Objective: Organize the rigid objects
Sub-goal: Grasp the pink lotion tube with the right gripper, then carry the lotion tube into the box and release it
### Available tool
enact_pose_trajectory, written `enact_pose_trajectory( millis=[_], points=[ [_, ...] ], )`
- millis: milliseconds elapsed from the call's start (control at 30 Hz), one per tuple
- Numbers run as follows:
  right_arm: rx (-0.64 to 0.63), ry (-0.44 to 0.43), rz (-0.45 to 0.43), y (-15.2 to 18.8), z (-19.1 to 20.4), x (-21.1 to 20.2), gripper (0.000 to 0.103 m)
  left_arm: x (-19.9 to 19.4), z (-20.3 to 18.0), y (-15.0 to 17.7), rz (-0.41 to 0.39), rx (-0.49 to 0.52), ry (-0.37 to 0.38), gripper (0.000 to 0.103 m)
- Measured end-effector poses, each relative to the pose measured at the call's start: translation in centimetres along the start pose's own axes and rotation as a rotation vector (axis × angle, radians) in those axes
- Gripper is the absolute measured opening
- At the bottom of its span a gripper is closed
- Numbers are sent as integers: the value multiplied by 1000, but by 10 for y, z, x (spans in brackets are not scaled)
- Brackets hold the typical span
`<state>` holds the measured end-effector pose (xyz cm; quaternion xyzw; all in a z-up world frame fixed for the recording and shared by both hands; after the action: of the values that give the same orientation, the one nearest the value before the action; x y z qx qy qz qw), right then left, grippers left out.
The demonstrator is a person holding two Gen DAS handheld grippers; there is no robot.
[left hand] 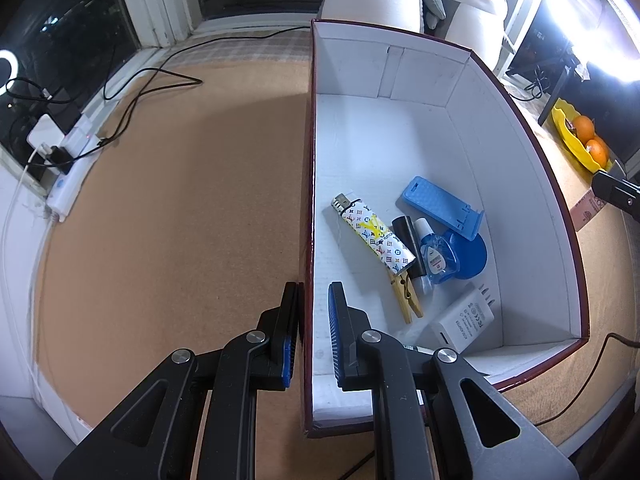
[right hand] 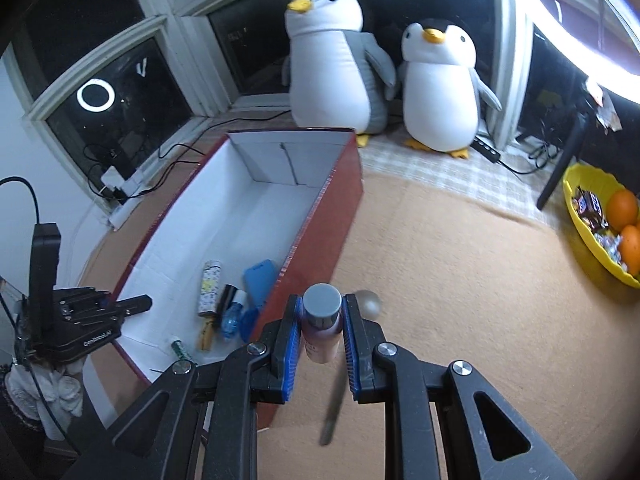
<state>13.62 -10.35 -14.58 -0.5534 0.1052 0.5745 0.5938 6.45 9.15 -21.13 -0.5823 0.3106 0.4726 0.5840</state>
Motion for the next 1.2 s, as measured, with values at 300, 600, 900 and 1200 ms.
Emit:
enact_pose_trajectory(
  millis=[300,600,900,1200],
  points=[
    [-39,-29,9,-5,26,5,18,-1,0,0,-2,-2,3,12],
    [-91,-30,-7,-13,52,12,18,0,-2,-1,-6,-3,6,12],
    [-154,-47,-13,-21,80,16,18,0,-5,-1,-8,-5,13,12],
    [-173,-68,35,-20,95,36,18,0,-3,0,-11,-11,21,12]
  ],
)
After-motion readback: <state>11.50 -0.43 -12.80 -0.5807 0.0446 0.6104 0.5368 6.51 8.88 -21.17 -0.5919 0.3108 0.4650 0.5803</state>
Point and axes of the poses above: each gripper's, at about its wrist camera, not at the fingertips, and x roughly the way its jaws point, z to its left, y to its underside, the point moved 7 cm from there along x, roughly the way its jaws point, and after that the axes turned 10 degrees about -y, right-handed, at the moved point
